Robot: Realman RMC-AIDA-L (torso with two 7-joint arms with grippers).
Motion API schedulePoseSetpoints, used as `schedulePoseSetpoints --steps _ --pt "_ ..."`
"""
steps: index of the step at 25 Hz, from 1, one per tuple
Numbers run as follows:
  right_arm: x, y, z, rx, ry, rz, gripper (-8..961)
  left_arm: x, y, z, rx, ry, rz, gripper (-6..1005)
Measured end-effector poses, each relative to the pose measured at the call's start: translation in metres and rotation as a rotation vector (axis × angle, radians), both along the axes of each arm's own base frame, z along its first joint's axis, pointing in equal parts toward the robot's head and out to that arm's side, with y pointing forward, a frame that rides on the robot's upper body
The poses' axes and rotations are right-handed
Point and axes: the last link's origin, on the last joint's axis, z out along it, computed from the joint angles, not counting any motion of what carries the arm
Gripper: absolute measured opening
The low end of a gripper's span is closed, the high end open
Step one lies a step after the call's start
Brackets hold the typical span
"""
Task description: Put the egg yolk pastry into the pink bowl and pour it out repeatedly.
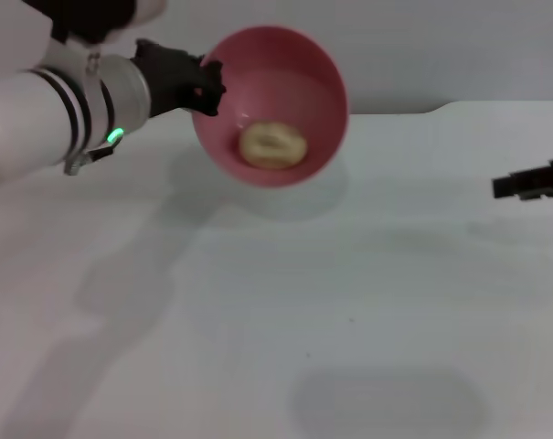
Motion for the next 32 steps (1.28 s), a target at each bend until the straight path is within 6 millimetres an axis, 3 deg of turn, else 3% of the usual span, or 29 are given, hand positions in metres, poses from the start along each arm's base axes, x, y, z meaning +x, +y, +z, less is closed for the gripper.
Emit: schedulePoseSetpoints --steps 8,14,21,27,32 --pt "0.022 -0.013 0.006 0.020 0.015 -0.069 516 0.011 -0.026 -0.037 0.166 0.098 -0.366 -2" --pt "0.025 -0.016 0.001 0.004 0.028 -0.085 517 0.014 -0.048 -0.074 0.256 0.350 -0.726 -2" --pt "0.030 -0.019 -0.002 -0.006 0.041 -0.108 517 0.020 -0.074 -0.088 0.486 0.529 -0.989 -2" --pt "0.033 -0.022 -0.006 -0.003 0.054 -0.119 517 0.017 -0.080 -0.094 0.513 0.558 -1.006 -2" --pt "0.028 -0.020 -0.010 -0.014 0.055 -0.096 516 0.015 -0.056 -0.071 0.535 0.362 -0.733 -1"
